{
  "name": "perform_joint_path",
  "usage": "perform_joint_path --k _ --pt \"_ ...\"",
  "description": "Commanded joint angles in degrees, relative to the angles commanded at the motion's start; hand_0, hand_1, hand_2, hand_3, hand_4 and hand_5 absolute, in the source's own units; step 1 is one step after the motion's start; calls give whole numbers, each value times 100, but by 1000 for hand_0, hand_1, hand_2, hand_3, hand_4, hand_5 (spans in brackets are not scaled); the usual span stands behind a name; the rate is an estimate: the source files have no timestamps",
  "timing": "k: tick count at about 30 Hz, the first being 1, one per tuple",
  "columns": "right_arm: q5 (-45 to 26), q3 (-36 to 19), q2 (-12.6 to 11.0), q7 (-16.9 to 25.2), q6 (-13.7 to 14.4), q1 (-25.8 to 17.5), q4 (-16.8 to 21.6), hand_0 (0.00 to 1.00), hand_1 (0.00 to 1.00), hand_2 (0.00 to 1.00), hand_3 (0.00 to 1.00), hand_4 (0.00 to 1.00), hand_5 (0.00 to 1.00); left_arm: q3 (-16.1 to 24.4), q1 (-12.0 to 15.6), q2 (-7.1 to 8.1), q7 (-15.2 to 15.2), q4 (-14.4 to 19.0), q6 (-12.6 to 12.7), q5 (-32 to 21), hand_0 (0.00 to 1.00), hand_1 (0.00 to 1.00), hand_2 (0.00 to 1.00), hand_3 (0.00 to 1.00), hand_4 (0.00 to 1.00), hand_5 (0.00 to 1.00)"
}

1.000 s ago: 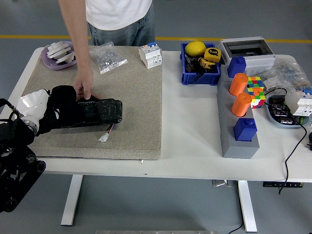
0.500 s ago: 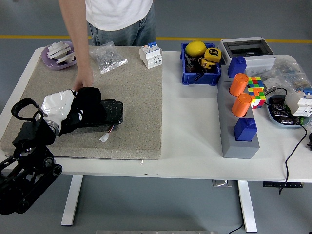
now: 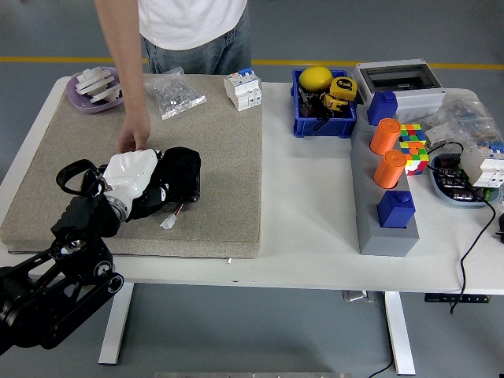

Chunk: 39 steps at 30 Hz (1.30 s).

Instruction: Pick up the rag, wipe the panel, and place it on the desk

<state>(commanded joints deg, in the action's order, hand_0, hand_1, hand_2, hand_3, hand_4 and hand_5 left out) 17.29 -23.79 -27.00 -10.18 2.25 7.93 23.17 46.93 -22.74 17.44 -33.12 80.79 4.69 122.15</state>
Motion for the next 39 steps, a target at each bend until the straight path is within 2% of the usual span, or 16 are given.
perform_joint_path --k 7,12,17,24,33,39 --pt "-4 7 -2 3 3 11 1 742 546 661 629 998 618 -222 -98 -68 -23 52 -7 -36 229 175 538 516 124 2" --pt "-8 5 7 4 2 9 0 742 546 661 629 998 618 -202 -71 -74 -34 51 -7 -22 229 173 537 514 119 2" --pt "-15 1 0 1 -2 -10 -8 741 546 661 628 998 618 -54 26 -40 -53 71 2 35 229 174 538 515 122 2" --pt "2 -20 1 7 8 0 -3 741 546 661 628 998 618 170 181 126 -71 29 5 101 230 173 536 515 123 2" --pt "3 -26 -14 5 8 -2 -5 741 546 661 629 998 618 663 358 286 -71 -118 15 243 230 173 535 514 121 2" --pt "3 -28 -13 3 3 -12 -4 741 546 661 629 998 618 971 481 323 -77 -217 22 364 230 174 537 515 125 2"
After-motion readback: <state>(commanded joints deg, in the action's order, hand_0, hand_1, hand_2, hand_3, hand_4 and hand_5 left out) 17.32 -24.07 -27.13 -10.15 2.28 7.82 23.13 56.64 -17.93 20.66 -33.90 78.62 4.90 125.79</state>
